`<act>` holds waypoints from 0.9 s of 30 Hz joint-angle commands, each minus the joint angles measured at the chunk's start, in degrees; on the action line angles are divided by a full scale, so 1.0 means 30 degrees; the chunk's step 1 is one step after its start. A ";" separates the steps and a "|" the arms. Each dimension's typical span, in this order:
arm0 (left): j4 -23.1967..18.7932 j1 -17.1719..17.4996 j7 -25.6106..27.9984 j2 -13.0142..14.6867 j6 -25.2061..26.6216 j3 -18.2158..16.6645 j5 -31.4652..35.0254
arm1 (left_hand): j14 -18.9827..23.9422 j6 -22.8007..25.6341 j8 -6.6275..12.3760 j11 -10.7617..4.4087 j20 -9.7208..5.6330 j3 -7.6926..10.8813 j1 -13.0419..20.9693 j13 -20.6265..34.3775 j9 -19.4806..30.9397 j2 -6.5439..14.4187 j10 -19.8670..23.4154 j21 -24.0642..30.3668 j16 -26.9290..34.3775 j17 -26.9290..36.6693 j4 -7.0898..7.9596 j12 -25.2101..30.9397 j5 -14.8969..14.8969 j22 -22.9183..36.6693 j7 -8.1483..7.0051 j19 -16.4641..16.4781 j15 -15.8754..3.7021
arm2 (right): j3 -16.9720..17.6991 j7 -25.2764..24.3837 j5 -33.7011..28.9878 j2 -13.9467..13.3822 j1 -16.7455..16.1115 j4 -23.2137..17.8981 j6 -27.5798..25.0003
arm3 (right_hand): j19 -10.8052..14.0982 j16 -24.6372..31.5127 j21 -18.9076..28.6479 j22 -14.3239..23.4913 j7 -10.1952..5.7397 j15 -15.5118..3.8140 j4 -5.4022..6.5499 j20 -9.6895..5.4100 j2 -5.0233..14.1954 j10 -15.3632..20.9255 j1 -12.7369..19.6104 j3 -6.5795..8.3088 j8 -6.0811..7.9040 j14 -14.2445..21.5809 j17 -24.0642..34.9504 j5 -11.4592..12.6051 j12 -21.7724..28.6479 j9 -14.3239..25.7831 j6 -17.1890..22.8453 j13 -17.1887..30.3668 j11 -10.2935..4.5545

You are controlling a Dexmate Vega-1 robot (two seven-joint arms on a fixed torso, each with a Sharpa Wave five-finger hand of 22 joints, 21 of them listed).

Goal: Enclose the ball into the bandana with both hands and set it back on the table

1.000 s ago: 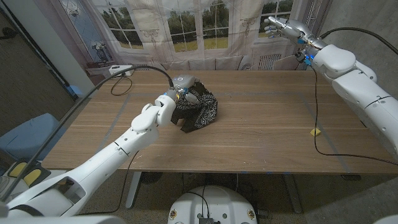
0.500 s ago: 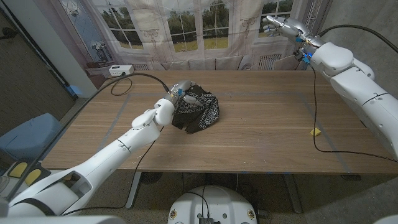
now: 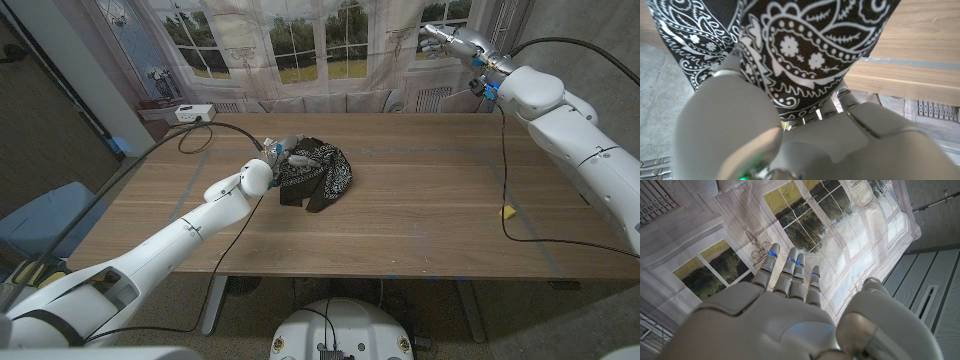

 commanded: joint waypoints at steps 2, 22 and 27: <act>-0.2419 0.0014 -0.0908 0.2155 0.2051 -0.0082 -0.1532 | -0.2801 -0.1404 -0.1143 0.0387 0.0549 -0.0700 0.0798 -0.0499 -0.0002 0.2716 -0.1890 -0.1682 0.0099 -0.0648 0.0490 -0.1370 -0.0464 0.0029 0.0038 -0.2979 0.0903 | -0.0289 0.0148 -0.0215 0.0338 0.0452 0.0394 0.0233 | 0.0139 0.0088 -0.0089 0.0104 -0.0039 0.0046 -0.0024 0.0035 0.0006 0.0143 -0.0004 -0.0097 0.0018 0.0205 -0.0030 0.0073 0.0125 -0.0022 0.0173 0.0013 -0.0030; -0.5986 0.1062 -0.1202 0.4629 0.3248 -0.1680 -0.3704 | -1.0870 -0.7867 -0.2343 0.2281 0.0661 -0.3357 -0.6446 -0.1511 -0.0142 0.2714 -0.9014 -0.6562 0.0136 -0.2193 0.2704 -0.3152 -0.1793 0.0243 -0.0031 -0.9213 0.3813 | -0.0361 0.0060 -0.0301 0.0419 0.0372 0.0216 0.0224 | 0.0200 0.0100 -0.0229 0.0109 -0.0045 0.0017 -0.0043 0.0038 0.0003 0.0126 -0.0025 -0.0172 -0.0001 0.0223 -0.0098 0.0105 0.0108 -0.0022 0.0149 0.0021 -0.0034; -0.7003 0.2079 0.0032 0.4965 0.2722 -0.2822 -0.4349 | -1.1189 -0.8189 -0.2354 0.2247 0.0670 -0.3517 -0.6937 -0.1575 -0.0151 0.2748 -0.9429 -0.6811 0.0178 -0.2210 0.2908 -0.3154 -0.1780 0.0265 -0.0132 -0.9551 0.3849 | -0.0383 0.0021 -0.0292 0.0500 0.0410 0.0295 0.0192 | 0.0215 0.0111 -0.0264 0.0110 -0.0035 0.0036 -0.0044 0.0038 0.0013 0.0123 -0.0032 -0.0187 -0.0004 0.0246 -0.0113 0.0113 0.0104 -0.0022 0.0144 0.0022 -0.0035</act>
